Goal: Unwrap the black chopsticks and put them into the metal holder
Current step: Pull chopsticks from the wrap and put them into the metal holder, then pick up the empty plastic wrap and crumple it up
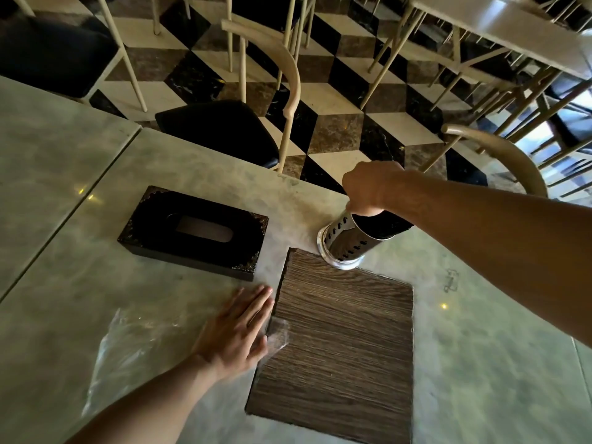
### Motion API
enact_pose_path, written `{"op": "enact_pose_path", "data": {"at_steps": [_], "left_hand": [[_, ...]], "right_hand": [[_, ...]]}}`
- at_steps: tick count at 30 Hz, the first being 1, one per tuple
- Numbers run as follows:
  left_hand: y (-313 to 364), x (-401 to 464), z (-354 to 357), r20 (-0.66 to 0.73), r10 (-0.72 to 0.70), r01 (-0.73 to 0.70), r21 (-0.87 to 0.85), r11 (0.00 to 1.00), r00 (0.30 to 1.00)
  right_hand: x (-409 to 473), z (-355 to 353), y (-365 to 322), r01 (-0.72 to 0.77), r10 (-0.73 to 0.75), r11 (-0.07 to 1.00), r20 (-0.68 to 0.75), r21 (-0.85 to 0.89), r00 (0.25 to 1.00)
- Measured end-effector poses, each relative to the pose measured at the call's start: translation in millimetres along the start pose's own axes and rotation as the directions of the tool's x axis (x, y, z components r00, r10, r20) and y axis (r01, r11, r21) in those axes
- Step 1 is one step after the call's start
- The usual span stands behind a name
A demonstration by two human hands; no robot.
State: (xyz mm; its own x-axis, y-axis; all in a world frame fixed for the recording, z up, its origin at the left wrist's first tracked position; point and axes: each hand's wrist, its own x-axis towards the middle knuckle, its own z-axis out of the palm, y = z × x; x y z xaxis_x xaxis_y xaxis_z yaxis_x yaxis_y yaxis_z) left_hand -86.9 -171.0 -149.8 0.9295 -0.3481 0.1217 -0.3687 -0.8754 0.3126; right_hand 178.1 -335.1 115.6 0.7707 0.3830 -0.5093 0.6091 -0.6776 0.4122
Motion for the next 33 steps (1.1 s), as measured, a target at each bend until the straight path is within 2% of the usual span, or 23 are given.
{"op": "enact_pose_path", "data": {"at_steps": [5, 9, 12, 14, 18, 20, 21, 23, 26, 27, 30, 33], "left_hand": [[2, 2, -6, 0.017, 0.006, -0.006, 0.025, 1.0, 1.0], [12, 8, -19, 0.237, -0.043, 0.014, 0.121, 0.993, 0.971], [19, 15, -31, 0.373, -0.112, 0.066, 0.133, 0.989, 0.921], [22, 18, -45, 0.347, -0.102, 0.081, 0.075, 0.994, 0.932], [6, 6, -78, 0.107, -0.084, 0.09, -0.058, 0.994, 0.991], [-14, -15, -87, 0.052, -0.097, 0.1, -0.042, 0.994, 0.994], [-24, -26, -89, 0.065, -0.129, 0.13, -0.013, 0.991, 0.99], [-47, -52, -92, 0.108, -0.279, 0.274, 0.063, 0.96, 0.954], [-68, -78, -93, 0.111, -0.518, 0.51, 0.093, 0.855, 0.848], [-70, -82, -95, 0.109, -0.532, 0.524, 0.096, 0.846, 0.84], [-73, -88, -96, 0.109, -0.47, 0.456, 0.132, 0.88, 0.876], [-70, -88, -99, 0.17, -0.515, 0.499, 0.128, 0.857, 0.84]], "right_hand": [[-18, -5, -14, -0.04, 0.038, 0.999, -0.086, -0.024, 0.996], [-36, -7, -30, -0.001, -0.009, 0.999, -0.252, -0.04, 0.968], [-46, -4, -61, 0.148, -0.118, 0.987, -0.354, 0.059, 0.928], [-53, 4, -90, 0.25, -0.163, 0.952, -0.402, 0.176, 0.901], [-74, 43, -165, 0.399, -0.235, 0.828, -0.402, 0.393, 0.885], [-88, 71, -202, 0.42, -0.243, 0.765, -0.384, 0.489, 0.891], [-94, 85, -215, 0.414, -0.242, 0.748, -0.367, 0.519, 0.898], [-101, 107, -243, 0.399, -0.25, 0.74, -0.329, 0.542, 0.911], [-105, 126, -270, 0.416, -0.274, 0.726, -0.324, 0.547, 0.905], [-105, 130, -277, 0.43, -0.281, 0.708, -0.335, 0.56, 0.899], [-108, 144, -291, 0.42, -0.244, 0.668, -0.352, 0.614, 0.904], [-111, 152, -298, 0.316, -0.133, 0.526, -0.29, 0.79, 0.948]]}}
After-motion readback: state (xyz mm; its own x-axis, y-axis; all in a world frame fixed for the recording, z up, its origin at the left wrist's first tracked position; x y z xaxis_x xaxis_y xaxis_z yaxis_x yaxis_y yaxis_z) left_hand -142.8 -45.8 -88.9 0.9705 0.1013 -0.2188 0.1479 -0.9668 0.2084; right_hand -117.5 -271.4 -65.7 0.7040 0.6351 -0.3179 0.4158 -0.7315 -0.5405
